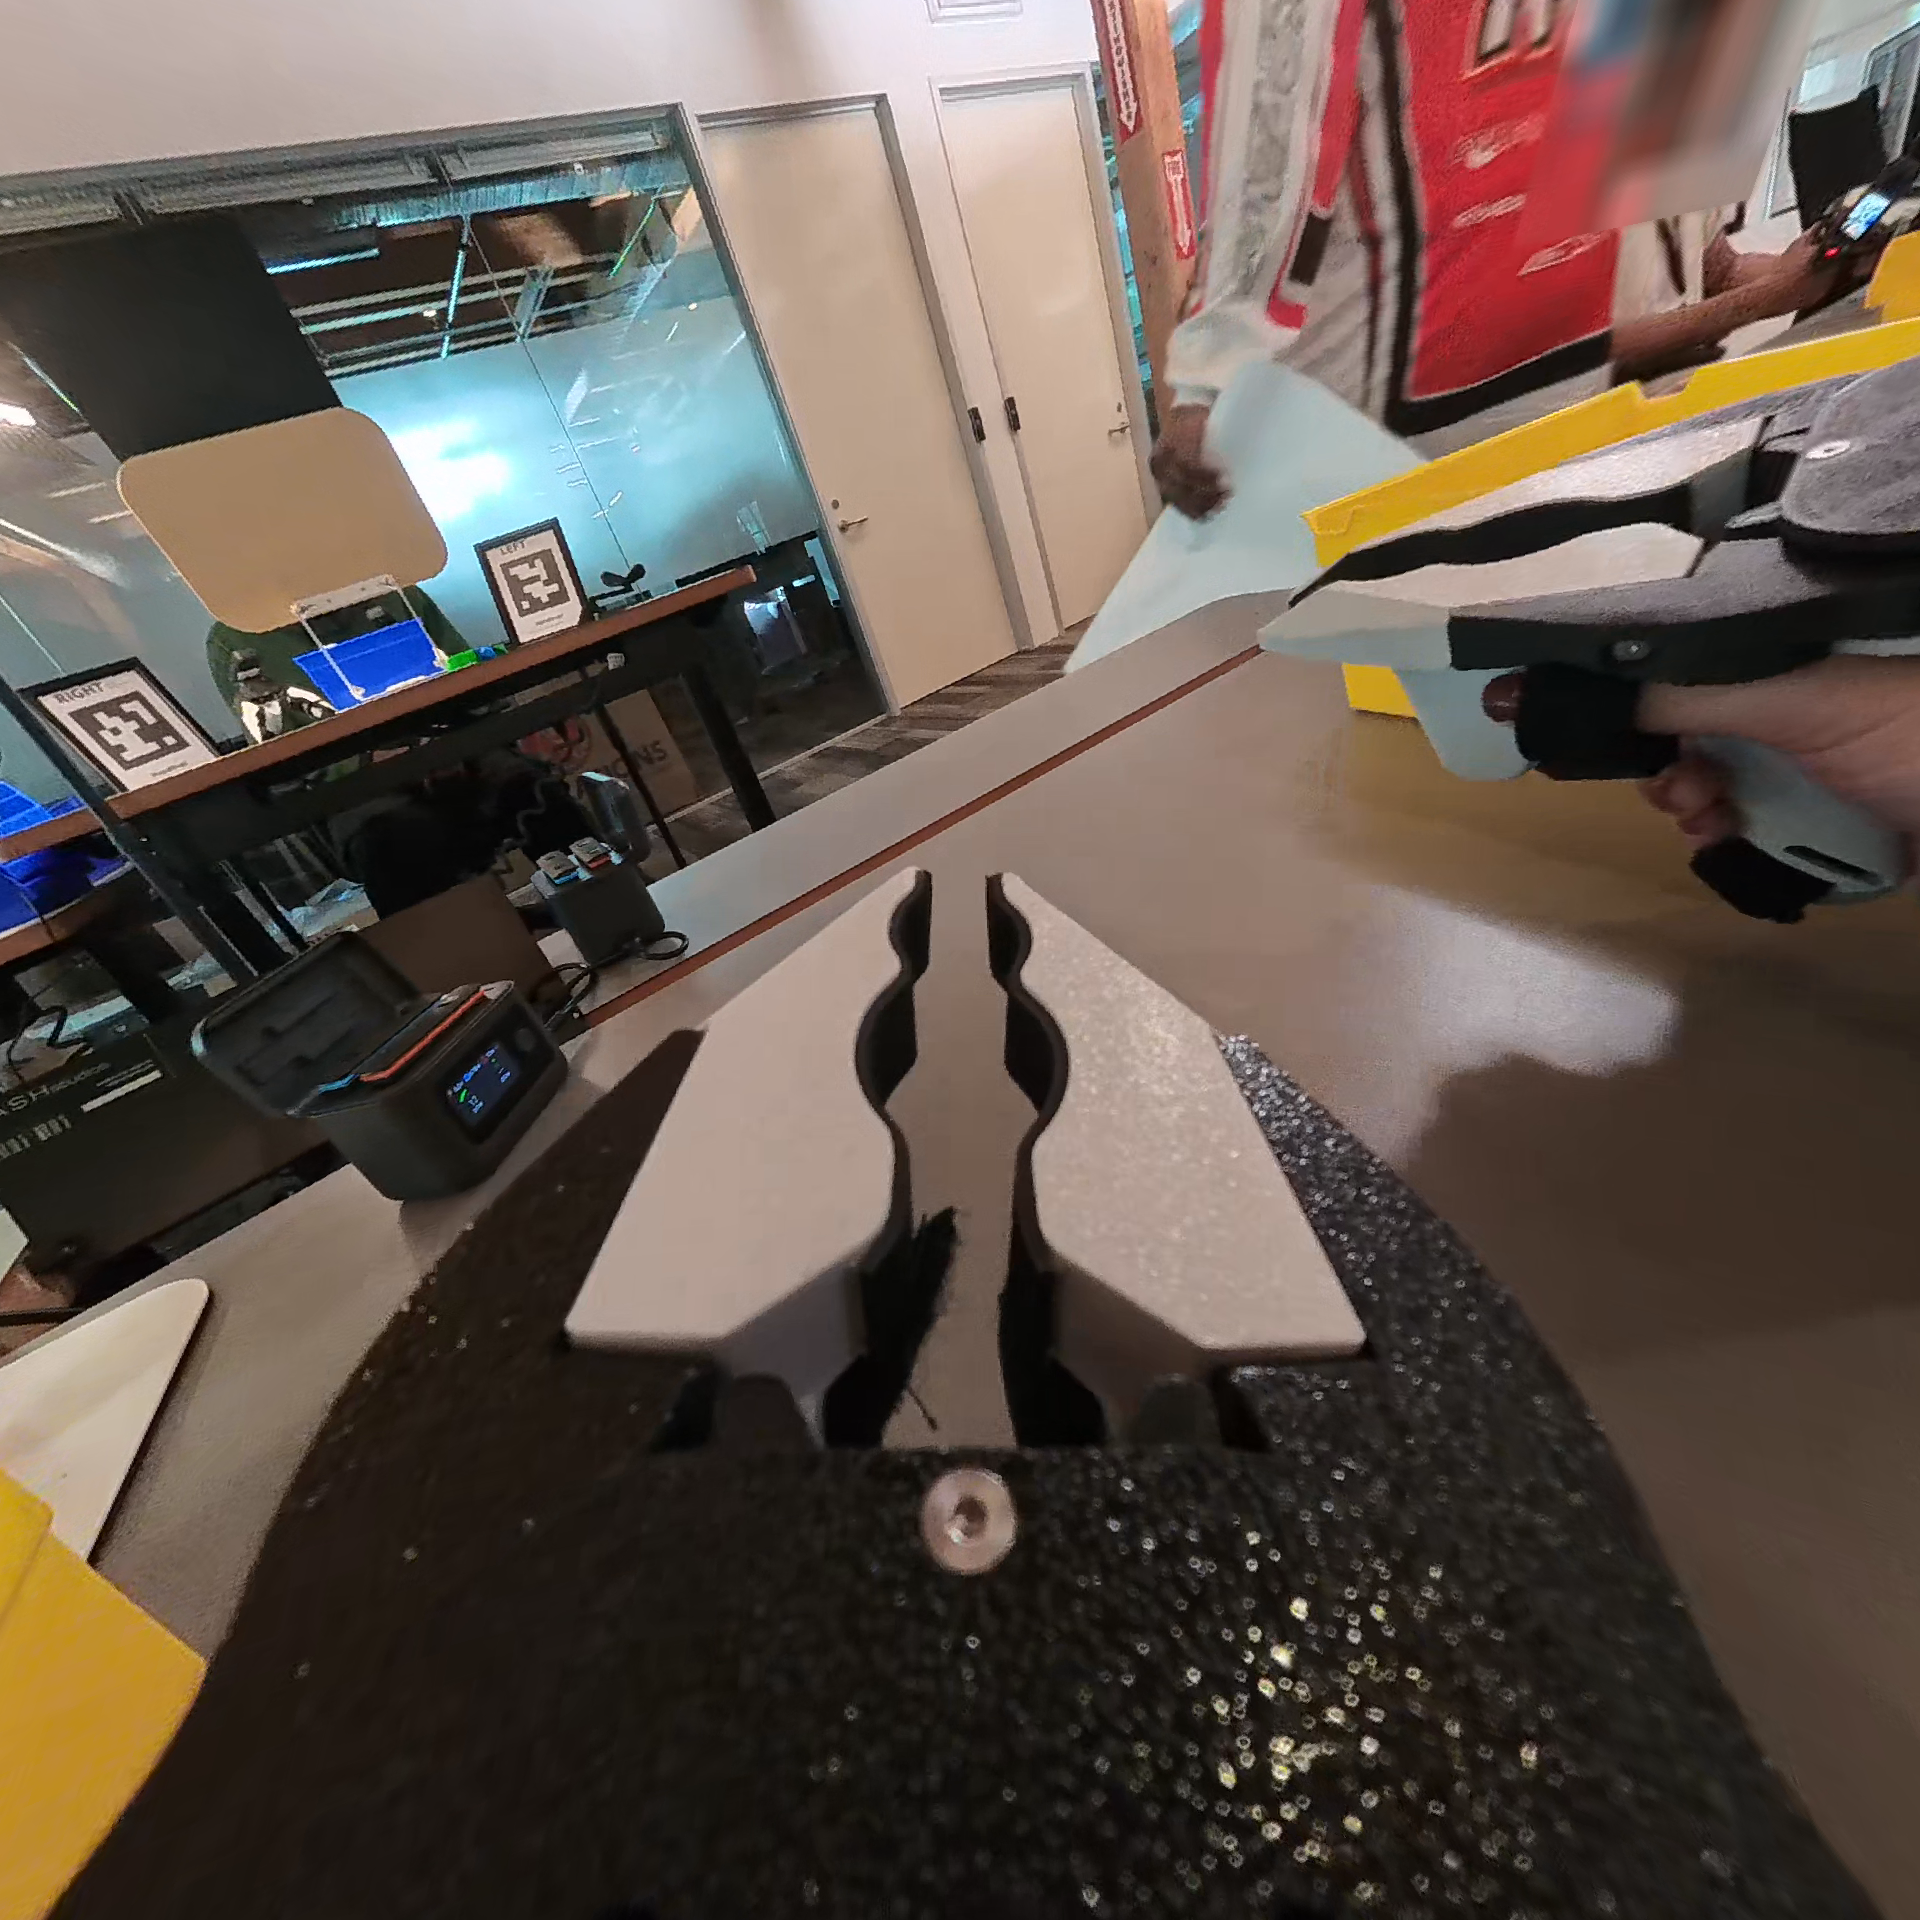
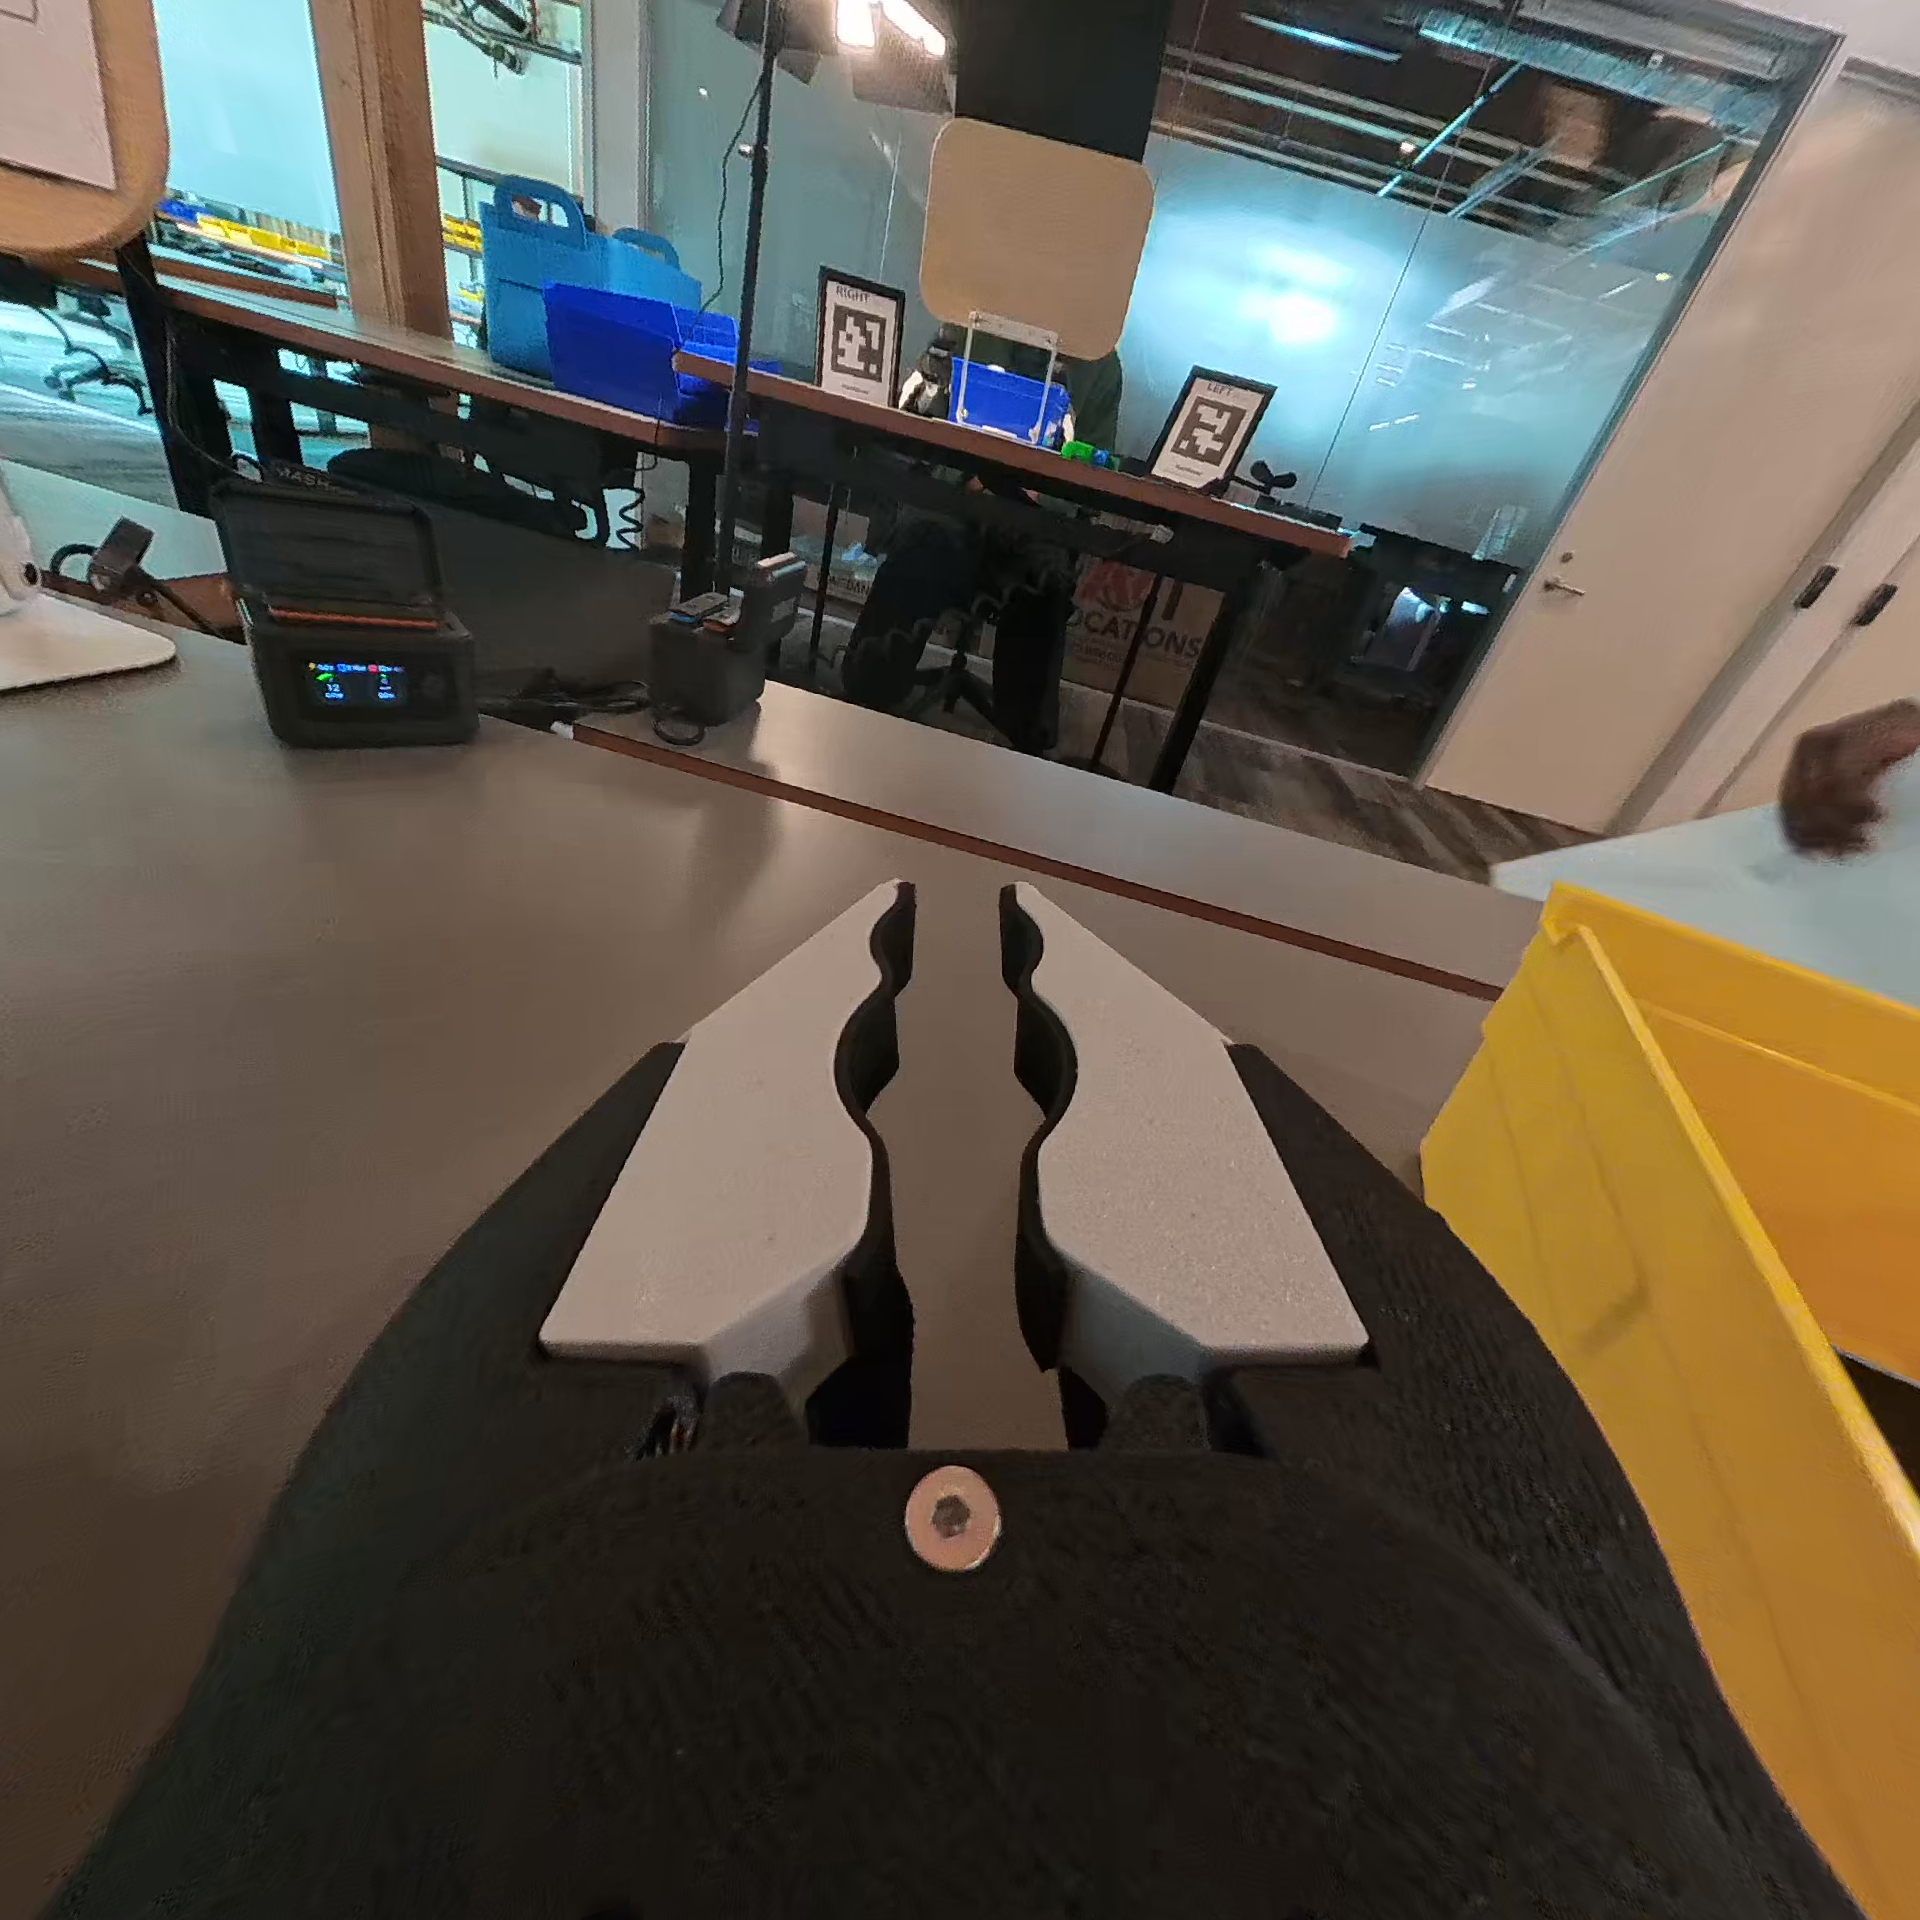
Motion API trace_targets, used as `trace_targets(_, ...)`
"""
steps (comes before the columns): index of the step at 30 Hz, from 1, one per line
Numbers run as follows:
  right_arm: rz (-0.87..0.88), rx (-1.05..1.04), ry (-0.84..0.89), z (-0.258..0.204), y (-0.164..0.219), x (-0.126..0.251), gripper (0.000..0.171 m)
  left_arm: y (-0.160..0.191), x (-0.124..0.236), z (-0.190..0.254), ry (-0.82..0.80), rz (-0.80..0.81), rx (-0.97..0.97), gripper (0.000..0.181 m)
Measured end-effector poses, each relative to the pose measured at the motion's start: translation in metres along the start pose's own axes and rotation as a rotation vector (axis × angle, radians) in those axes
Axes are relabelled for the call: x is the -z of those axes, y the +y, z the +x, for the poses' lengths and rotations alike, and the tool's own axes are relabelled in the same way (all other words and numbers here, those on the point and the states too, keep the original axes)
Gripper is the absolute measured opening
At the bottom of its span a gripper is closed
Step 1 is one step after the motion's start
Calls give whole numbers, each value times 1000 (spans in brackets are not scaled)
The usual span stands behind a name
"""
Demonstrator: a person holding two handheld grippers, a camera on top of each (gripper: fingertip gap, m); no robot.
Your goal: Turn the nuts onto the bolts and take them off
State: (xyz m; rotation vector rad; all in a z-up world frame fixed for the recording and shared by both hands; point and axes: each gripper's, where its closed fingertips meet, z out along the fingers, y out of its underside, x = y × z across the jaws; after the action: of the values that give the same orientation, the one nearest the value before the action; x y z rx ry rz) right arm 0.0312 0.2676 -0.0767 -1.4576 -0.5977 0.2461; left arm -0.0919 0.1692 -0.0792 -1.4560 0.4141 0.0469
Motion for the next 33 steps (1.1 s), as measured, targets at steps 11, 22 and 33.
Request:
trace_targets(11, 208, 143, 16, -7, -20, 10, 7, -2, 2, -1, -1, 16, 14, 8)
trace_targets(22, 250, 144, -91, -26, -23, 13, 7, -3, 4, 4, 17, 21, -24, 6)
trace_targets(33, 237, 174, -95, -29, -20, 13, 6, -5, 2, 14, 65, 31, -30, 5)
